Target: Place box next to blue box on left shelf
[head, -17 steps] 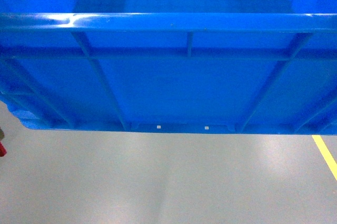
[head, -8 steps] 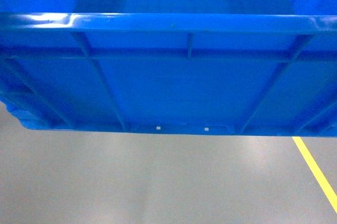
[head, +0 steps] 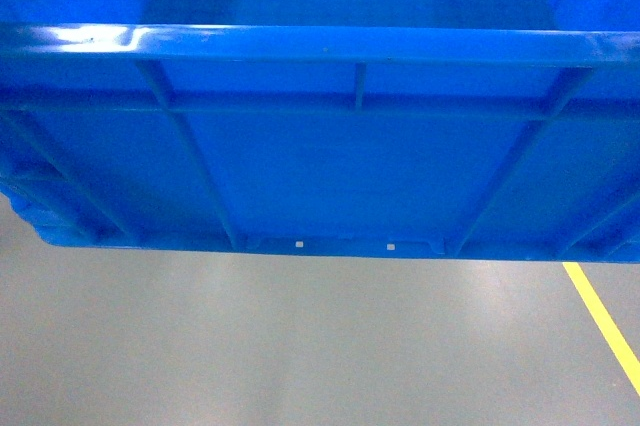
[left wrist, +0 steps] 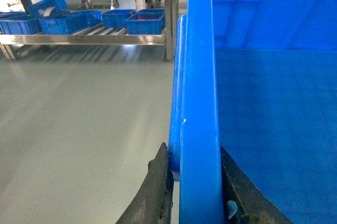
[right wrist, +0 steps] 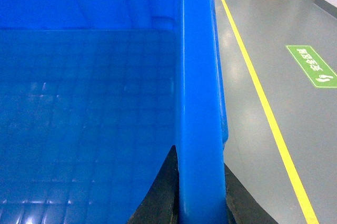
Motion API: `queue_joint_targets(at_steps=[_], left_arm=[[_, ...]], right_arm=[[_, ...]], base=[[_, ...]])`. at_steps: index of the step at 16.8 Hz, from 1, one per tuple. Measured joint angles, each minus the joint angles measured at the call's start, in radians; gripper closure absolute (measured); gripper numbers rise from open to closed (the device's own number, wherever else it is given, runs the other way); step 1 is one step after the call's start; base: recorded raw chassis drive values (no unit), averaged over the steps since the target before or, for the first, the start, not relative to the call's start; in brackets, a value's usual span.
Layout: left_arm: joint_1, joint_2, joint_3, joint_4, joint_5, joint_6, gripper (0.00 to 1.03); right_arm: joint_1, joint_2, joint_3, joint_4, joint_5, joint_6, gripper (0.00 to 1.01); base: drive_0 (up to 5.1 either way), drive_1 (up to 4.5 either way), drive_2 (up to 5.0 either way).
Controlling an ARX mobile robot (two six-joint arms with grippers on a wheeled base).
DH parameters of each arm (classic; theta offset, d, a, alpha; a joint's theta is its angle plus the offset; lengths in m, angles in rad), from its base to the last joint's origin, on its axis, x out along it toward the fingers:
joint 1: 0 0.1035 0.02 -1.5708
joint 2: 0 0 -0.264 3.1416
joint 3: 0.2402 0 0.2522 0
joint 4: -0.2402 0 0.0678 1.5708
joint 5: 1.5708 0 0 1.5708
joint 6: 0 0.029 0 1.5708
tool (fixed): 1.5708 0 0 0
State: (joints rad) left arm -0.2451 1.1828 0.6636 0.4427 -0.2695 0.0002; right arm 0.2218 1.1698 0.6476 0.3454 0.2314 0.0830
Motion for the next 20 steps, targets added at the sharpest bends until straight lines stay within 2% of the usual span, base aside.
queue_joint_targets(at_steps=[15, 17, 20], left_arm=[[0.000, 0.000, 0.000, 0.001, 0.000, 0.005, 0.89], [0.000, -0.003, 0.000, 0.009, 0.027, 0.000, 0.92], [0.000, -0.005, 0.000, 0.007, 0.031, 0.000, 0.93]], right_arm=[[0.001, 0.001, 0.000, -0.003, 0.000, 0.002, 0.93], [-0.002, 0.005, -0.001, -0.009, -0.003, 0.002, 0.93], [-0.006, 0.006, -0.002, -0.008, -0.004, 0.006, 0.93]], base=[[-0.4, 3.63, -4.4], [-0.6, 3.39, -4.7], [-0.6, 3.39, -4.7]])
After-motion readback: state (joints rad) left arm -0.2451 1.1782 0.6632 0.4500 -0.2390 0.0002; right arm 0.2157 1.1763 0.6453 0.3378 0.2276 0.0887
